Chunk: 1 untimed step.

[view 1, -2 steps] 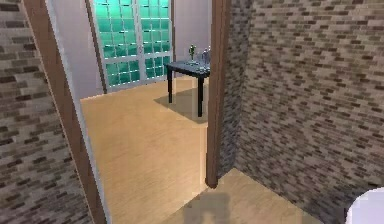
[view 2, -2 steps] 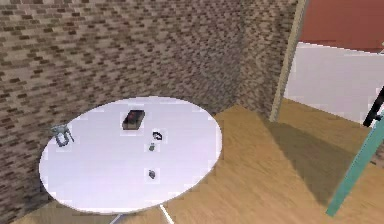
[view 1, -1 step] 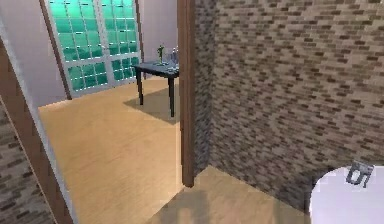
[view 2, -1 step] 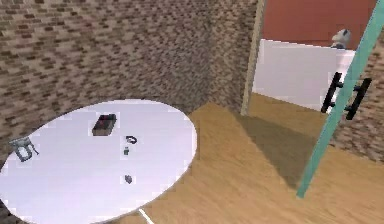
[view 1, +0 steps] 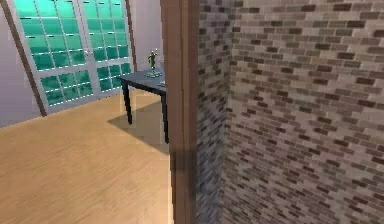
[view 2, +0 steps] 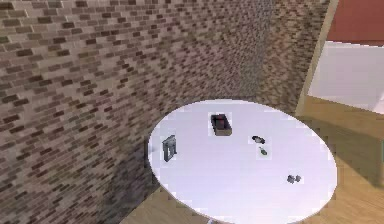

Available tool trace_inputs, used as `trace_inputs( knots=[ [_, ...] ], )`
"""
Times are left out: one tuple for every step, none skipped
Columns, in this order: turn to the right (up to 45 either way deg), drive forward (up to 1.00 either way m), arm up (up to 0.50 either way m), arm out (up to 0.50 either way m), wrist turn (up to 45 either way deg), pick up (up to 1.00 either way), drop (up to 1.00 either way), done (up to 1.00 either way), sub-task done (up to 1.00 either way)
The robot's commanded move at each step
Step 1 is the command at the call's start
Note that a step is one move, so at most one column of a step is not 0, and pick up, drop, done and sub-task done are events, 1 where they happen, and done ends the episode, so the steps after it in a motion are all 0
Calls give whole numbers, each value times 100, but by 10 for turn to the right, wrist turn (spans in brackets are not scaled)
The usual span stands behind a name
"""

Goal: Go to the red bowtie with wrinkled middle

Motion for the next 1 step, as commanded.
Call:
trace_inputs(
  knots=[
    [-180, 0, 0, 0, 0, 0, 0, 0, 0]
  ],
)
